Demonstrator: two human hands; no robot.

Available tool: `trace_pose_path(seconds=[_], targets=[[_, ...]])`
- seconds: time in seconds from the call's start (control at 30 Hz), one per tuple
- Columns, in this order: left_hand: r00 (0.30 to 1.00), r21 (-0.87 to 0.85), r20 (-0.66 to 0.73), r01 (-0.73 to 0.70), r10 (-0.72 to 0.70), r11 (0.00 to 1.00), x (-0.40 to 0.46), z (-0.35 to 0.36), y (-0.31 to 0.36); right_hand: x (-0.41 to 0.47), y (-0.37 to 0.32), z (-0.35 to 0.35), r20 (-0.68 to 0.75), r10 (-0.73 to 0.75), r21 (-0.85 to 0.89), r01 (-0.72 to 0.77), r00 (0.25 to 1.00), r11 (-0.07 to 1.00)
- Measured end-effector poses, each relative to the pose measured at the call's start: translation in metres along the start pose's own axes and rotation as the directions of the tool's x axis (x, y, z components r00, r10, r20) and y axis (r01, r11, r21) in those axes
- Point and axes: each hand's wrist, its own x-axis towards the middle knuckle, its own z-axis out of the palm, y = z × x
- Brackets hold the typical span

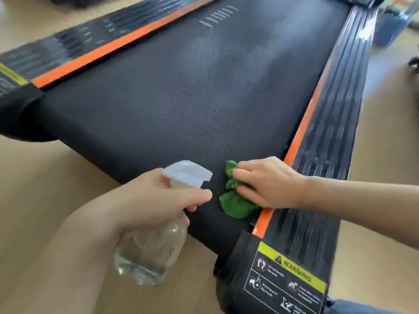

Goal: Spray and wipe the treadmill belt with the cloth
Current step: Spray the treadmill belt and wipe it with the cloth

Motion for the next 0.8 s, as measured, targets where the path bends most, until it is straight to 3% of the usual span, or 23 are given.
trace_pose_path(seconds=[0.07, 0.13, 0.2, 0.37, 0.43, 0.5, 0.57, 0.63, 0.7, 0.8], targets=[[0.995, -0.056, -0.093, 0.018, -0.023, 0.998, -0.001, -0.012, -0.006, 0.013, 0.024, 0.002, -0.109, 0.185, -0.071, -0.193, 0.977, 0.979], [0.978, -0.112, -0.204, 0.029, -0.051, 0.993, 0.003, -0.028, -0.021, 0.027, 0.024, 0.008, -0.189, 0.412, -0.030, -0.424, 0.891, 0.905], [0.947, -0.165, -0.312, 0.018, -0.070, 0.986, 0.007, -0.047, -0.039, 0.037, -0.007, 0.018, -0.231, 0.465, 0.031, -0.472, 0.854, 0.881], [0.871, -0.321, -0.476, -0.044, -0.121, 0.946, 0.009, -0.069, -0.071, 0.053, -0.092, 0.020, -0.200, -0.010, 0.144, 0.040, 0.980, 0.989], [0.835, -0.346, -0.536, -0.078, -0.128, 0.935, 0.007, -0.072, -0.070, 0.072, -0.096, 0.023, -0.154, -0.246, 0.070, 0.259, 0.957, 0.963], [0.798, -0.397, -0.585, -0.124, -0.146, 0.909, 0.004, -0.073, -0.067, 0.105, -0.091, 0.029, -0.193, -0.296, 0.052, 0.311, 0.935, 0.949], [0.767, -0.449, -0.616, -0.153, -0.181, 0.880, 0.001, -0.075, -0.062, 0.156, -0.078, 0.032, -0.293, -0.138, 0.063, 0.163, 0.946, 0.985], [0.730, -0.466, -0.654, -0.182, -0.199, 0.866, 0.001, -0.076, -0.058, 0.213, -0.067, 0.031, -0.381, 0.103, 0.083, -0.076, 0.919, 0.994], [0.689, -0.481, -0.691, -0.216, -0.216, 0.849, 0.002, -0.079, -0.057, 0.255, -0.059, 0.033, -0.371, 0.292, 0.121, -0.266, 0.881, 0.956], [0.653, -0.512, -0.717, -0.256, -0.244, 0.820, 0.005, -0.084, -0.058, 0.250, -0.068, 0.032, -0.394, 0.326, 0.146, -0.292, 0.859, 0.945]])
